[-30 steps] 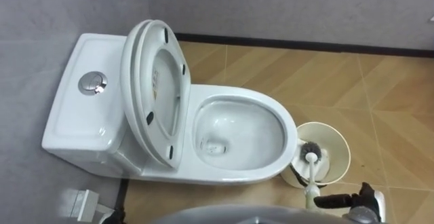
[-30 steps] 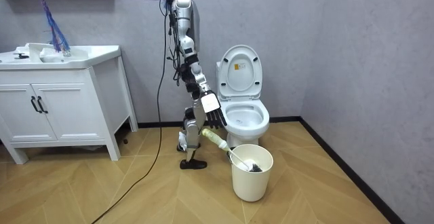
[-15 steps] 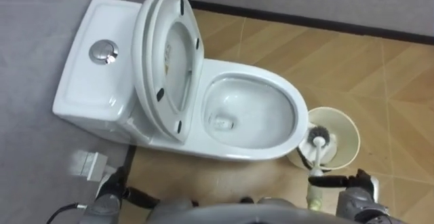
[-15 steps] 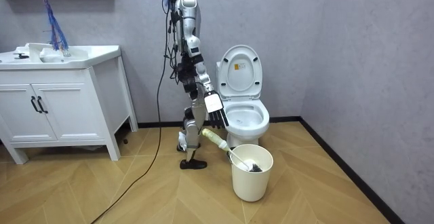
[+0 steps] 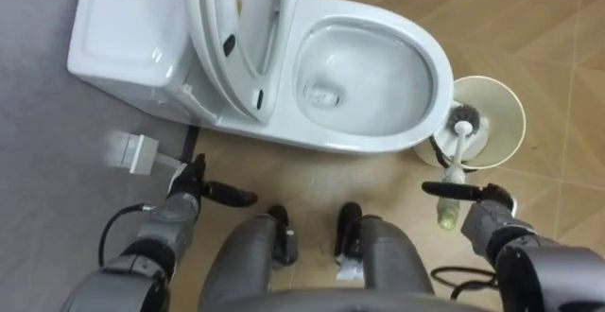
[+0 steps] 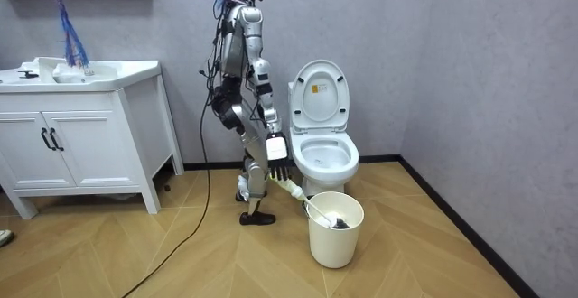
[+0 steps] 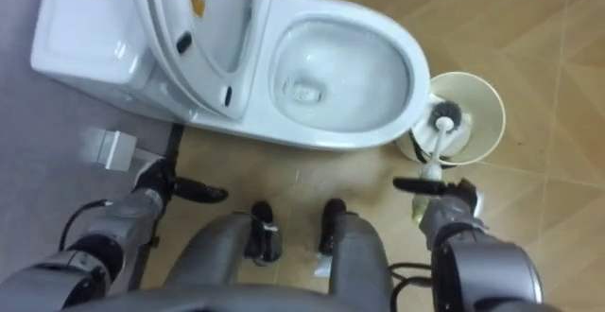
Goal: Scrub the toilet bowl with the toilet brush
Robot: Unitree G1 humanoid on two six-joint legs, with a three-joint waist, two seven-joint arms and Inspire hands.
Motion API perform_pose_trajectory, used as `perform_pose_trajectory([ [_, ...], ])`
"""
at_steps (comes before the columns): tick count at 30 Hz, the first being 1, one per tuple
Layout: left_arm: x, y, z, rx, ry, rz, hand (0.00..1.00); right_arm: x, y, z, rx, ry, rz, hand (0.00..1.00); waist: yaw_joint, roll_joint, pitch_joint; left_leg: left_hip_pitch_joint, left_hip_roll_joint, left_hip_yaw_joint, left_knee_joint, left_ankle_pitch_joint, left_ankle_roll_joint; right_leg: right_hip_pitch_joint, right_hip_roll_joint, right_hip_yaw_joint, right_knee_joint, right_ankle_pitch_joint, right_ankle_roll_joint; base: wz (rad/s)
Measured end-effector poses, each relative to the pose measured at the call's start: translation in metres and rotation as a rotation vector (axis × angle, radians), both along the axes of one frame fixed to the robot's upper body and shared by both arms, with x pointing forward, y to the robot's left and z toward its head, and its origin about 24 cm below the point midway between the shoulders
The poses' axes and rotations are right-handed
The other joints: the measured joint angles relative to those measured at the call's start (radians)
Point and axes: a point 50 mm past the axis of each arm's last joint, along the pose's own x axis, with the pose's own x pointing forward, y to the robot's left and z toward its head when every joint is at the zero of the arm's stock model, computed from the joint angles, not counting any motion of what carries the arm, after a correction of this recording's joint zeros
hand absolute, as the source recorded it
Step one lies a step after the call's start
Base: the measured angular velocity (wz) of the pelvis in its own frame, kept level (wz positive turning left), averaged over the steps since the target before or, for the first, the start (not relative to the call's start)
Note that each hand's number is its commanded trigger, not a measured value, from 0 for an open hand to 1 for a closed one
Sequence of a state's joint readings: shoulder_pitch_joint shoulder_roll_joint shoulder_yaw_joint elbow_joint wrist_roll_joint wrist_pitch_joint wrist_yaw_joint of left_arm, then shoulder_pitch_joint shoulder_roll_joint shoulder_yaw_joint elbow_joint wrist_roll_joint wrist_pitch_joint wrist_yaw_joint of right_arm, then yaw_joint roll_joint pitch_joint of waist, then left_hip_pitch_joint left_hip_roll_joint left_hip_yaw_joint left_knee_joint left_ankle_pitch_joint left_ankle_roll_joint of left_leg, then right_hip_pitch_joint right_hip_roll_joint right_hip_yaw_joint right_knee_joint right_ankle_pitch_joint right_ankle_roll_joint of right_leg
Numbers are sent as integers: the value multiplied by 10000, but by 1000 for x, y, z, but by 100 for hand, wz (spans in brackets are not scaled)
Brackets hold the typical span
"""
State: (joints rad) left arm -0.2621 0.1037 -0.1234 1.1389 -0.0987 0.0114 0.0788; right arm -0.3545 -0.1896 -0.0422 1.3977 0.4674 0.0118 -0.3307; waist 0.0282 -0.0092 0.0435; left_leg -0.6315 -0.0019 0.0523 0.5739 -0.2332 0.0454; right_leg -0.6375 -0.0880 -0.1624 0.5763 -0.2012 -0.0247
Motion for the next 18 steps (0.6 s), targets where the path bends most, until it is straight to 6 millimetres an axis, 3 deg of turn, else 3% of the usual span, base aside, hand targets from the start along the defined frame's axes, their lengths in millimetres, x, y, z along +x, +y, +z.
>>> perform_pose_trajectory([
  [6, 14, -6, 8, 40, -499, -79, 0, 11, -5, 7, 24, -264, -65, 0, 8, -51, 67, -1415, 21, -39, 670, 6, 5, -1367, -74, -46, 600, 43, -91, 1],
  [8, 26, -11, 16, 45, -898, -335, 0, 19, -9, 13, -150, -435, 141, 0, 21, -89, 121, -1897, -110, -27, 929, -10, 26, -1911, -176, -11, 1017, -57, -95, 8],
  [13, 43, -18, 32, 60, -1859, -496, 0, 34, -20, 26, -442, -870, 334, 0, 53, -101, 139, -2897, -128, -43, 1857, -279, 56, -2927, -371, -3, 2069, -444, -137, 10],
  [18, 51, -28, 41, -135, -2406, -920, 0, 35, -29, 31, -772, -843, 534, 0, 29, -94, 138, -3535, -269, -171, 2517, -464, 28, -3508, -501, -40, 2794, -763, -164, 11],
])
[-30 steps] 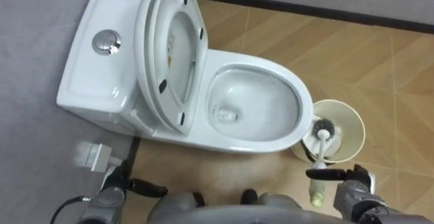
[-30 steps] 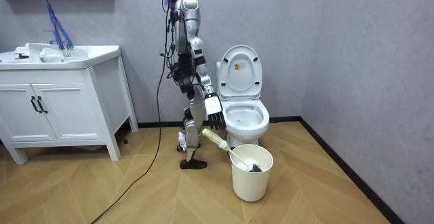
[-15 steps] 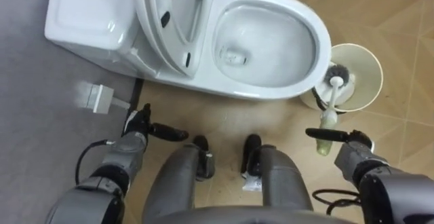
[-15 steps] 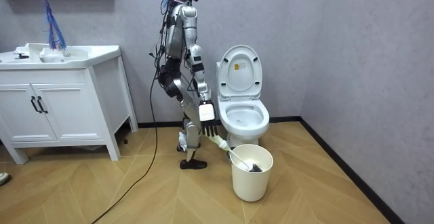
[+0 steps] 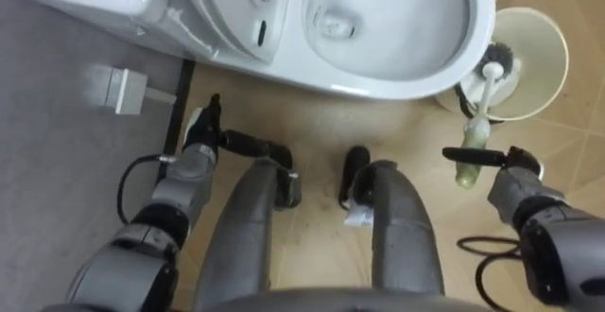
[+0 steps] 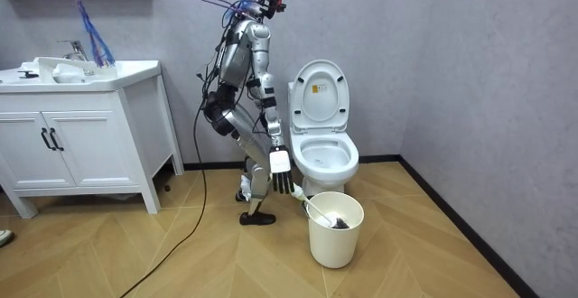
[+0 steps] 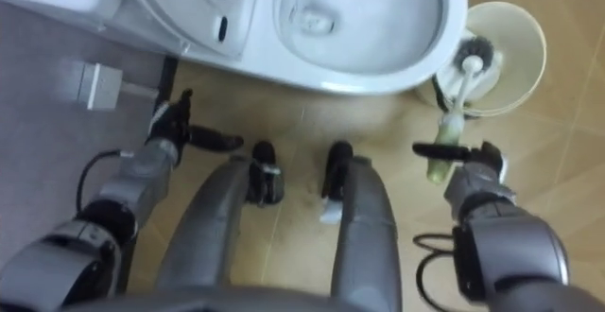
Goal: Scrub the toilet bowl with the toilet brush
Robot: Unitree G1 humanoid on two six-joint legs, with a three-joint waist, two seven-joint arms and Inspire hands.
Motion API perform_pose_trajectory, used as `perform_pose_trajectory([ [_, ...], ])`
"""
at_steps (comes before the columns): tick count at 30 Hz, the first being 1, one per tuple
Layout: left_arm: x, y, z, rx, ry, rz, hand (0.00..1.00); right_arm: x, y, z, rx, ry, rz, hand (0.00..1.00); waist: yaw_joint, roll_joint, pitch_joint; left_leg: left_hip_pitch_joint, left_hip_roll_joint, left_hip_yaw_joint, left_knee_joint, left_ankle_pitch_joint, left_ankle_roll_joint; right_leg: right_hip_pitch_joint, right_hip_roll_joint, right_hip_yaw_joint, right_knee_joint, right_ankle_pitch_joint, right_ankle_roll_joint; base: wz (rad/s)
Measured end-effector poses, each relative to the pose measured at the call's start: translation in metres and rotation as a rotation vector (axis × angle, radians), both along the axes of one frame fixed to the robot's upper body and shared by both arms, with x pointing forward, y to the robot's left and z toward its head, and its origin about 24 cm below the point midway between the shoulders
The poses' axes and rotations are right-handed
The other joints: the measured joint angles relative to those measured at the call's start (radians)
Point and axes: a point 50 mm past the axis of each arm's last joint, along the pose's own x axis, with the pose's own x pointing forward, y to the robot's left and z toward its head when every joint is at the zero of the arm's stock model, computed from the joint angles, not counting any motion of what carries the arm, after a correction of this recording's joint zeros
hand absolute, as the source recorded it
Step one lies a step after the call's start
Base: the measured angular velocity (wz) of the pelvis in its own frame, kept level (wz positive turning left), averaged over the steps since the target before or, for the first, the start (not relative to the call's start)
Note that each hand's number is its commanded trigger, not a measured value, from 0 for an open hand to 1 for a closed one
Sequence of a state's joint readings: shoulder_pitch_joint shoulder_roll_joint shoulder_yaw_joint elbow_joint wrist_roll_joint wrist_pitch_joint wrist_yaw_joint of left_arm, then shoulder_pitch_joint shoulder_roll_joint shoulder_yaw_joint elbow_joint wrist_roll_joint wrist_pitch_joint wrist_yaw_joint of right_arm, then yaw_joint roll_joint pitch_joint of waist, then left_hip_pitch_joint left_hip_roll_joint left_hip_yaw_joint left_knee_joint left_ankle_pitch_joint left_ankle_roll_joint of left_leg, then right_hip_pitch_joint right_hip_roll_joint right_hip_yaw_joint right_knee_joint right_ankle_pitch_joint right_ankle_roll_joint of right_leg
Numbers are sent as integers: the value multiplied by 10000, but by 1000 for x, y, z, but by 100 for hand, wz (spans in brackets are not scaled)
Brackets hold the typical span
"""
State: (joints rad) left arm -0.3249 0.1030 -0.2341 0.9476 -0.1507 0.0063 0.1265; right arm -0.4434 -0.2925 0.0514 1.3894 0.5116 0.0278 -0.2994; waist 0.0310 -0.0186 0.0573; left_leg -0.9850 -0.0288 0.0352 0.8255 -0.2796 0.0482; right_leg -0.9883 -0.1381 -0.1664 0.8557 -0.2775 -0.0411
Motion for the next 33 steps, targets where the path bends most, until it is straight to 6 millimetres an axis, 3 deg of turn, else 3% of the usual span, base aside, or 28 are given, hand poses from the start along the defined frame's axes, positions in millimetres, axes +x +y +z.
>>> perform_pose_trajectory([
  [9, 10, -10, 14, -234, -792, -363, 0, 5, -9, 8, -398, -274, 290, 0, 64, 92, 3, -1092, -4, -118, 1187, -320, -50, -1051, -194, -13, 1184, -347, -142, 3],
  [17, 0, -17, 14, -393, -1031, -722, 0, 7, -12, 11, -863, -193, 459, 0, 307, 136, 2, -1324, -25, 27, 1574, -396, -60, -1352, -397, 22, 1745, -540, -224, 3],
  [26, 0, -15, 19, -223, -1321, -821, 0, 22, -12, 23, -1260, -606, 745, 0, 314, 125, 2, -2146, -31, -69, 2534, -610, -136, -2086, -524, -5, 2659, -801, -324, 3],
  [27, 0, -15, 19, -224, -1318, -830, 0, 23, -12, 23, -1290, -608, 795, 16, 305, 125, 2, -2161, -32, -71, 2558, -617, -134, -2098, -527, -5, 2681, -810, -314, 0],
  [28, -1, -16, 18, -219, -1300, -858, 0, 23, -11, 23, -1339, -567, 881, 43, 299, 124, 2, -2183, -31, -72, 2605, -635, -133, -2119, -534, -4, 2726, -818, -311, 0],
  [29, -1, -16, 18, -210, -1278, -868, 0, 24, -11, 23, -1366, -552, 952, 58, 300, 124, 2, -2213, -20, -72, 2651, -642, -131, -2144, -530, -5, 2755, -821, -306, 0],
  [30, -2, -16, 17, -190, -1260, -896, 0, 23, -11, 23, -1375, -513, 984, 82, 299, 124, 2, -2225, -17, -72, 2667, -642, -131, -2154, -528, -6, 2765, -821, -304, 0],
  [31, -3, -16, 16, -158, -1218, -949, 0, 22, -10, 22, -1390, -449, 1061, 100, 294, 125, 2, -2234, -15, -76, 2688, -642, -130, -2157, -526, -9, 2778, -821, -303, 0],
  [33, -5, -15, 15, -145, -1146, -989, 0, 21, -10, 21, -1384, -363, 1213, 100, 283, 124, 2, -2241, -15, -76, 2701, -643, -128, -2157, -526, -9, 2781, -816, -294, 0],
])
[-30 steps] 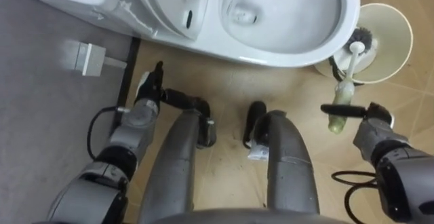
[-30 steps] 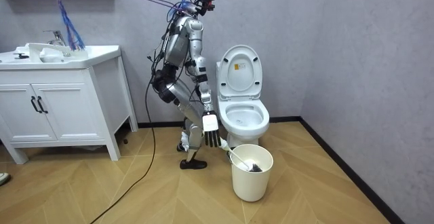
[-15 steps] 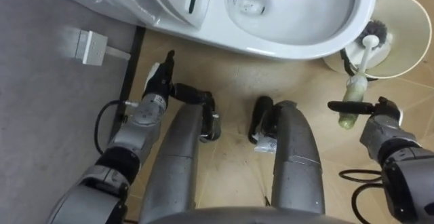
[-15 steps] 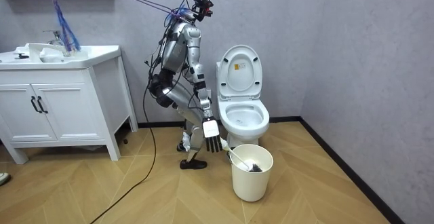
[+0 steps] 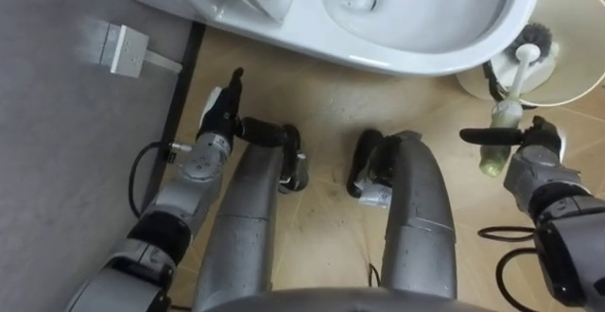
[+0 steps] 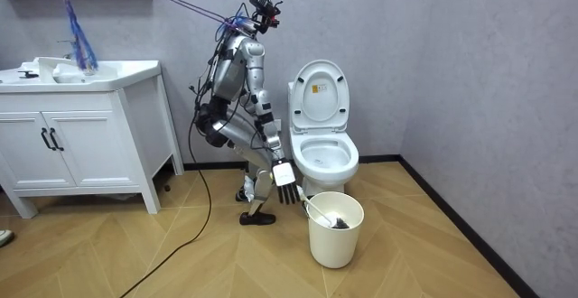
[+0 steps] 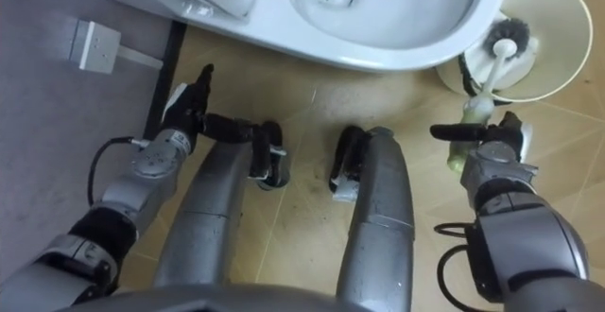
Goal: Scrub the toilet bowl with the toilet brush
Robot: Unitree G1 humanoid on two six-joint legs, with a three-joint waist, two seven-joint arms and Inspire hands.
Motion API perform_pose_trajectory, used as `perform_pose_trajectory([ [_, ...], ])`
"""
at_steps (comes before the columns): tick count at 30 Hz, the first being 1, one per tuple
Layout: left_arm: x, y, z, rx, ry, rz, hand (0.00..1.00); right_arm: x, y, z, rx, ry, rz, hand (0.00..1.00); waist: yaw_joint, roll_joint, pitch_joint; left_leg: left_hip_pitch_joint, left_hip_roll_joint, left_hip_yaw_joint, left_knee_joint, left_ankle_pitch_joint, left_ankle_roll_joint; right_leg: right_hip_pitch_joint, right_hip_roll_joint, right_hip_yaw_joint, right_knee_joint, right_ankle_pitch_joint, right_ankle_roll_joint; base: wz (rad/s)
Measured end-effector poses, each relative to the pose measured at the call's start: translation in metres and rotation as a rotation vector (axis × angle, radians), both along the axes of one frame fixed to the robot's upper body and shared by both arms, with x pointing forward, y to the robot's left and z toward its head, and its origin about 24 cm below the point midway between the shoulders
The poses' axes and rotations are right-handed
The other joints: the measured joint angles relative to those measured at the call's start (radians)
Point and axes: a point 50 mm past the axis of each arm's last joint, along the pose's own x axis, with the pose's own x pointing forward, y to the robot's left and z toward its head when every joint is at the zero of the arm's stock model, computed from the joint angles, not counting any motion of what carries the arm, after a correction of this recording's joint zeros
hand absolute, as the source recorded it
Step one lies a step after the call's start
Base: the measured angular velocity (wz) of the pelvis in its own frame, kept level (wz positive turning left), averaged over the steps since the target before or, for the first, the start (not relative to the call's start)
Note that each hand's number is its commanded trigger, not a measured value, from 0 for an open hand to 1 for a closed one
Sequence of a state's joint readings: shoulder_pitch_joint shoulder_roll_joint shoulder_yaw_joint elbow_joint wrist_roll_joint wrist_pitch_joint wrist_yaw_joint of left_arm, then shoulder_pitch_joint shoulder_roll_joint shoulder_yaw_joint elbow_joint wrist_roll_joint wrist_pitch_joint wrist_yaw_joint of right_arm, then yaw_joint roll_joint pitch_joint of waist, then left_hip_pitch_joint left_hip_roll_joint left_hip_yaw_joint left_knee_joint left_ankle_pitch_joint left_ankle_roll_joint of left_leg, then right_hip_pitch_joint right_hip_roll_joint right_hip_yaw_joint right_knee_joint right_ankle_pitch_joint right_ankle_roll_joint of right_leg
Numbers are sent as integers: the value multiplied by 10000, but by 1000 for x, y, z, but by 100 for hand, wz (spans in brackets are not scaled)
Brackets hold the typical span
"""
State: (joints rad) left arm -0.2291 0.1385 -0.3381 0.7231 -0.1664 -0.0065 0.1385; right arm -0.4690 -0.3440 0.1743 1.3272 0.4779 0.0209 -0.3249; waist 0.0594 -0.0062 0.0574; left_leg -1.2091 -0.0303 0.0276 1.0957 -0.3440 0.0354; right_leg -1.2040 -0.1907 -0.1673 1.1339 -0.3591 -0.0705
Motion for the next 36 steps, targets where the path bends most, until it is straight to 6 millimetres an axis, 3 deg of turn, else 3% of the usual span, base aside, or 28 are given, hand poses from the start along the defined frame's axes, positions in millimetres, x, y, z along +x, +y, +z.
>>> perform_pose_trajectory([
  [13, -6, -2, -5, -29, 267, -496, 0, -1, 4, -4, 1077, -250, -212, 100, -39, -2, 2, -39, -13, -22, 3, -38, 23, -28, -23, -29, -24, 3, -8, 0],
  [20, -2, -2, -2, -243, 192, -397, 0, -6, 6, -9, 1985, -615, -955, 100, 38, -1, 2, -58, 5, -43, 97, -112, 0, -27, 194, 34, -27, 2, 4, -3],
  [28, -2, -3, -2, -414, 191, -246, 0, -9, 10, -13, 2789, -925, -1571, 100, 84, 14, -4, -48, 23, -56, 150, -163, -23, -19, 241, 46, -12, 3, 3, -2],
  [36, -7, -5, -6, -811, 436, -8, 0, -27, 10, -25, 3357, -746, -2454, 100, 264, 70, -17, 538, -2, -57, -141, -180, -45, 536, 234, 20, -294, 5, 19, 0],
])
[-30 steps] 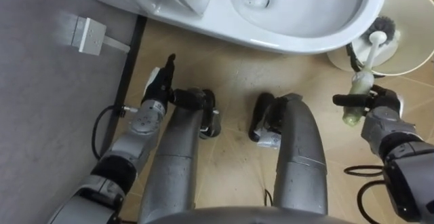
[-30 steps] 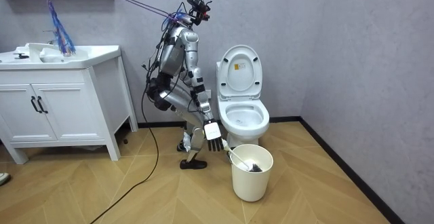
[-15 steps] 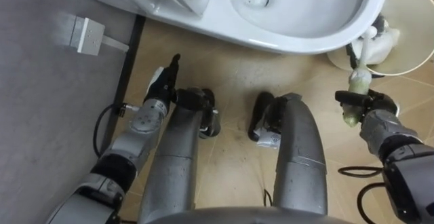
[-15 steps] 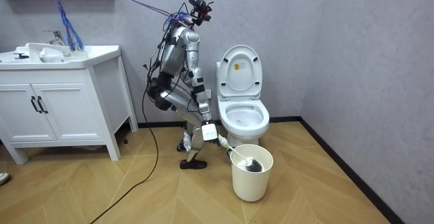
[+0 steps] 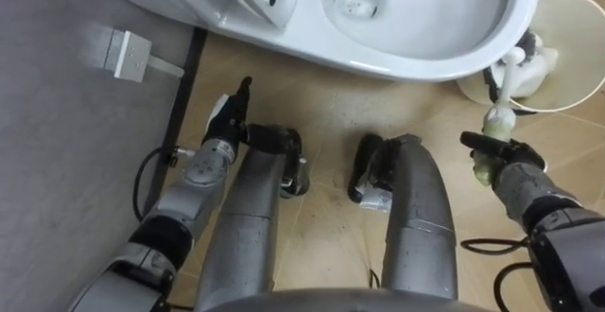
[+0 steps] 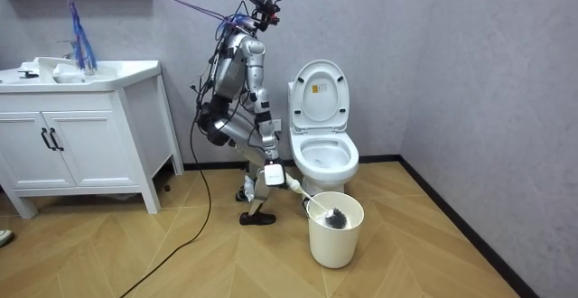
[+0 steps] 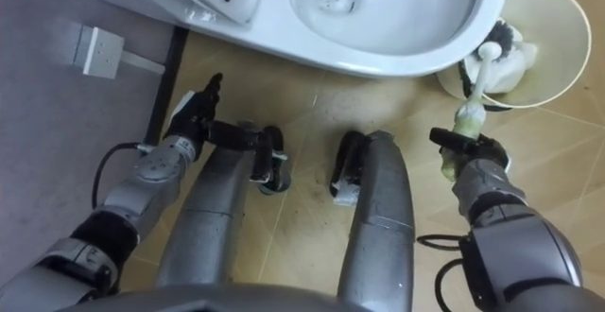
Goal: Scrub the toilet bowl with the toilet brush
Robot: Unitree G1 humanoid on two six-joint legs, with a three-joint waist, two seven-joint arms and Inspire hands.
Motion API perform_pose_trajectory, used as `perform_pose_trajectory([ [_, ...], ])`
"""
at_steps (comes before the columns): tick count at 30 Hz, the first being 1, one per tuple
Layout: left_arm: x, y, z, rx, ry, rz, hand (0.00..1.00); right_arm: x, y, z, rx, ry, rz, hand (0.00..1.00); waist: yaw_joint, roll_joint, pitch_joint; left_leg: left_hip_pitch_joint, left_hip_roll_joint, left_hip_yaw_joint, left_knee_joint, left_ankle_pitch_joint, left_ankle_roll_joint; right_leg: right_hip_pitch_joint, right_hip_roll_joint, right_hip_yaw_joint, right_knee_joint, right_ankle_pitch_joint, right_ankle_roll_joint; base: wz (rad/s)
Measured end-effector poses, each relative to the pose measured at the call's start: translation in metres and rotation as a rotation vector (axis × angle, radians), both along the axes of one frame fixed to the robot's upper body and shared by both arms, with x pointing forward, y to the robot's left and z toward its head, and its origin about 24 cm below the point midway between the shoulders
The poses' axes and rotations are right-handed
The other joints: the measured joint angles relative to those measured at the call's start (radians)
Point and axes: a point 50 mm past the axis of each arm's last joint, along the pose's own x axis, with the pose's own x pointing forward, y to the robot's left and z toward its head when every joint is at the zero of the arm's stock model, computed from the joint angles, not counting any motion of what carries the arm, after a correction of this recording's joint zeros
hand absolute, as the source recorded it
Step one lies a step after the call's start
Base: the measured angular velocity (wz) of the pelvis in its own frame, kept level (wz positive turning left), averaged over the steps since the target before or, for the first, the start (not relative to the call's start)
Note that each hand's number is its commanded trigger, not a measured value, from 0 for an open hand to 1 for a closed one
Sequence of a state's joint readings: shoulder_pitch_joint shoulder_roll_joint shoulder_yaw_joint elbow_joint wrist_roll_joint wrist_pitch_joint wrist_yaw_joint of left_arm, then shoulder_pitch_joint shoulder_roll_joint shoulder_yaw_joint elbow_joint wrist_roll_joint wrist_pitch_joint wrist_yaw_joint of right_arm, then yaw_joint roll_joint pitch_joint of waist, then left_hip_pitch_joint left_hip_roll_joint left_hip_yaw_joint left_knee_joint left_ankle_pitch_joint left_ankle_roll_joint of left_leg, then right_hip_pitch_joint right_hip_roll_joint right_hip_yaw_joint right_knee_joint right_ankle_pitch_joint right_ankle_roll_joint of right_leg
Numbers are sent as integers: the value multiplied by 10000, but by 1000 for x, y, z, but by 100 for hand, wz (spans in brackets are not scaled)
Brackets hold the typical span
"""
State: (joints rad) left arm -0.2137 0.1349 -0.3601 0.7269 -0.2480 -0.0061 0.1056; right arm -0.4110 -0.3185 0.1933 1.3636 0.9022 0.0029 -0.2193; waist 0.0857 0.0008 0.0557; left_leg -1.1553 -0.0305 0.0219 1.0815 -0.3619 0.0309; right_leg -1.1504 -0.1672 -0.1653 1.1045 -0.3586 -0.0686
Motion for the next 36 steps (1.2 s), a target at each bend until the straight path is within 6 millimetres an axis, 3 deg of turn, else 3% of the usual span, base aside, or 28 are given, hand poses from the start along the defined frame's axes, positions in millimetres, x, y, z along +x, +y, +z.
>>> perform_pose_trajectory([
  [5, -10, 2, -7, -195, 337, 243, 0, -22, -3, -11, 98, 565, -245, 100, -10, 42, -23, 750, 37, 46, -616, 72, 20, 718, 63, -24, -609, 103, 38, -5],
  [8, -18, 8, -13, -65, 563, 445, 0, -27, -2, -14, 207, 765, -266, 100, -6, 95, -55, 1339, 174, 82, -1121, 136, 44, 1317, 176, -69, -1212, 248, 59, -11],
  [18, -43, 31, -30, 603, 1381, 1084, 0, -44, -2, -23, 1034, 759, -1281, 100, -95, 126, -88, 3616, 192, 102, -2907, 319, 38, 3546, 363, -161, -2939, 425, 225, -1],
  [24, -64, 56, -41, 638, 1898, 2342, 0, -51, -7, -24, 1534, 26, -2486, 100, -198, 9, -212, 5210, 187, 151, -4078, 436, 71, 5145, 542, -256, -4119, 545, 392, -2],
  [29, -99, 87, -51, 1096, 2621, 3257, 0, -69, -11, -29, 1289, 414, -2685, 100, -272, -189, -376, 6753, 250, 164, -5165, 580, 77, 6785, 766, -325, -5472, 799, 535, -2],
  [36, -156, 109, -67, 1692, 4150, 4074, 0, -103, -10, -38, -65, 1607, -951, 100, -298, -229, -481, 8696, 314, 61, -6520, 750, 96, 8850, 956, -484, -7034, 1162, 705, 2],
])
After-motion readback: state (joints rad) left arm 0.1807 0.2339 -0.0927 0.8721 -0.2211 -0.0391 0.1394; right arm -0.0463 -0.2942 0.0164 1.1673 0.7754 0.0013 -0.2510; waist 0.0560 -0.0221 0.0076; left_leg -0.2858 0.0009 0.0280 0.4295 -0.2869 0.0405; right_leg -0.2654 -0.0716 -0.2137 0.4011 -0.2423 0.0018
